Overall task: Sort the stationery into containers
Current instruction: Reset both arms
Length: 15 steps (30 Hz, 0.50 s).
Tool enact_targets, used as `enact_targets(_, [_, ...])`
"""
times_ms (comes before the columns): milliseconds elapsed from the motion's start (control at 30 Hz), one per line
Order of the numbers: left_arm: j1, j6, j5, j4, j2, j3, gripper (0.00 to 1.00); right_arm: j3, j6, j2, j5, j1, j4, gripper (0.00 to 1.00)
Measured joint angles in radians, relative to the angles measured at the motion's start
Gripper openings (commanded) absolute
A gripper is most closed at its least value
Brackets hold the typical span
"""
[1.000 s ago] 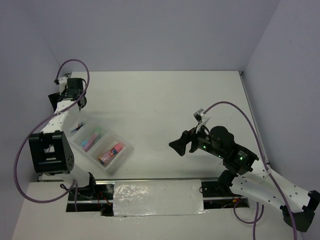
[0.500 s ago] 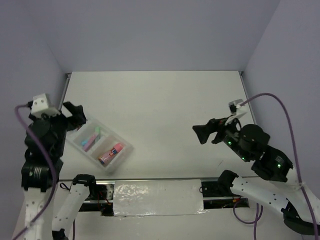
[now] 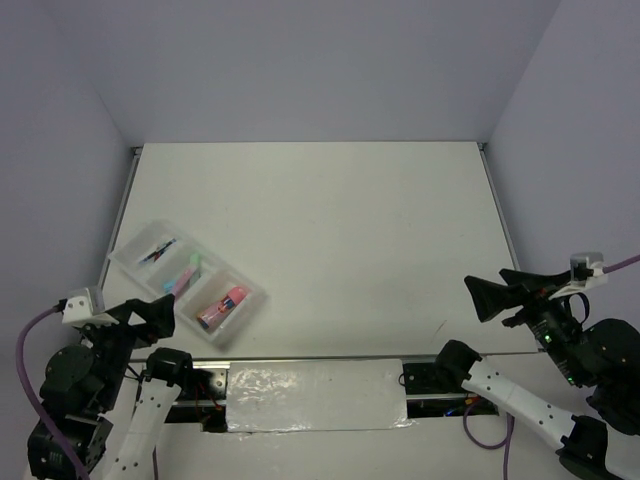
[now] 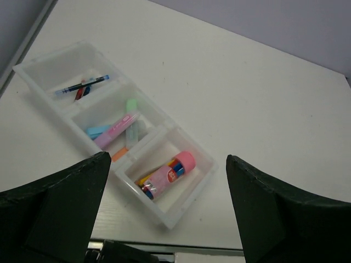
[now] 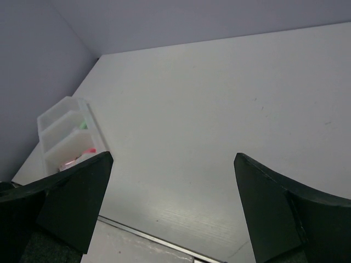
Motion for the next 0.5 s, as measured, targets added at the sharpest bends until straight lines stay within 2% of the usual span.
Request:
enact_targets(100, [-0.032, -0.022, -0.050, -0.059, -0.029, 0.027, 0.99, -0.003, 0.008, -0.031, -0.005, 0.000, -0.038, 1.00])
enact_targets(233, [-0.072, -0.050, -0.132, -0.130, -0.027, 0.142, 0.99, -0.033, 0.021, -0.035, -0.027, 0.000, -0.067, 1.00])
enact_targets(500, [-0.121, -0.080, -0.212, -0.232, -0.031, 0.263, 0.99, -0.067, 0.034, -0.053, -0.048, 0.000, -0.091, 1.00])
